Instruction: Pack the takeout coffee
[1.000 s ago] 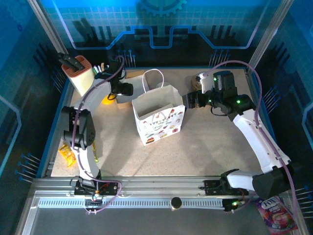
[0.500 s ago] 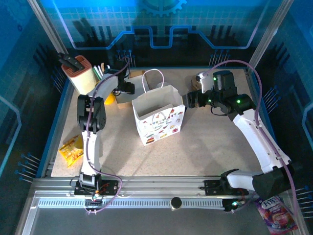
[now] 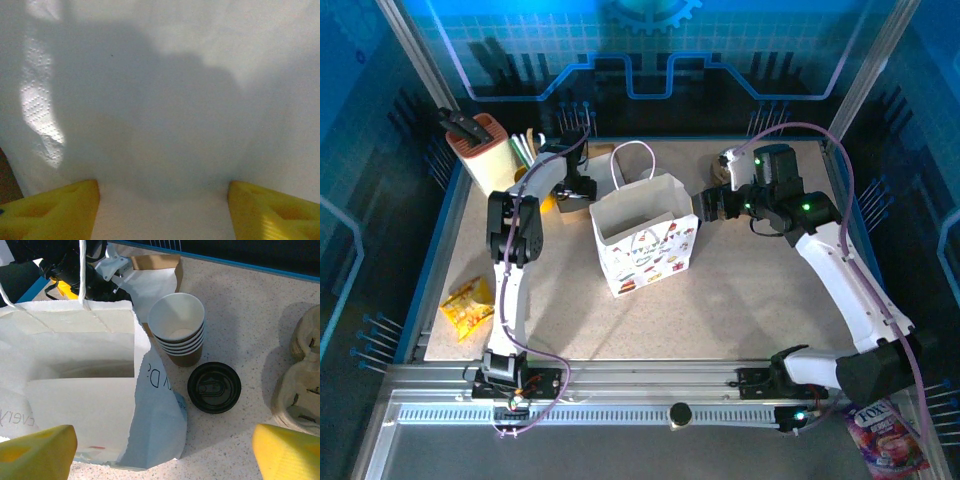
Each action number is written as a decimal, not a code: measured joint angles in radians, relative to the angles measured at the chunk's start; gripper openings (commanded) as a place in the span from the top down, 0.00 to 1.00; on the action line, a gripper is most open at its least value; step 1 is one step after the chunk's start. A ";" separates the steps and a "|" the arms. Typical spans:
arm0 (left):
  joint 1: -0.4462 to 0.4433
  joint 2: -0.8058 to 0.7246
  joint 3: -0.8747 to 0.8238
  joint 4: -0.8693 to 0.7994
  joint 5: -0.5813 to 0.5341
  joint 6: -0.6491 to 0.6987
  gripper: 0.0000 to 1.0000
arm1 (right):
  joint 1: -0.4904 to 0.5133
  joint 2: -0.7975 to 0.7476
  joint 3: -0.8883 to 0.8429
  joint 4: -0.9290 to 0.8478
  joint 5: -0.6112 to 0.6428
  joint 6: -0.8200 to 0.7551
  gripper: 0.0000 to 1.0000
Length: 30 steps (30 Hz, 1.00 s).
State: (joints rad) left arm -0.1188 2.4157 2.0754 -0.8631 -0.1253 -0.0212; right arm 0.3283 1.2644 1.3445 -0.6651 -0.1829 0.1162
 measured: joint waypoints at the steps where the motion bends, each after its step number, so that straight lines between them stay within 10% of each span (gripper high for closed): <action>1: 0.000 0.000 0.002 -0.004 0.001 0.003 0.39 | 0.000 0.000 0.000 0.000 0.000 0.000 0.08; 30: 0.000 0.039 0.143 -0.130 0.018 0.028 0.73 | 0.000 0.000 -0.001 0.000 0.019 0.000 0.08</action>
State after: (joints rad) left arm -0.1188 2.4550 2.2185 -0.9932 -0.1074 0.0071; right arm 0.3283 1.2644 1.3437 -0.6651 -0.1642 0.1158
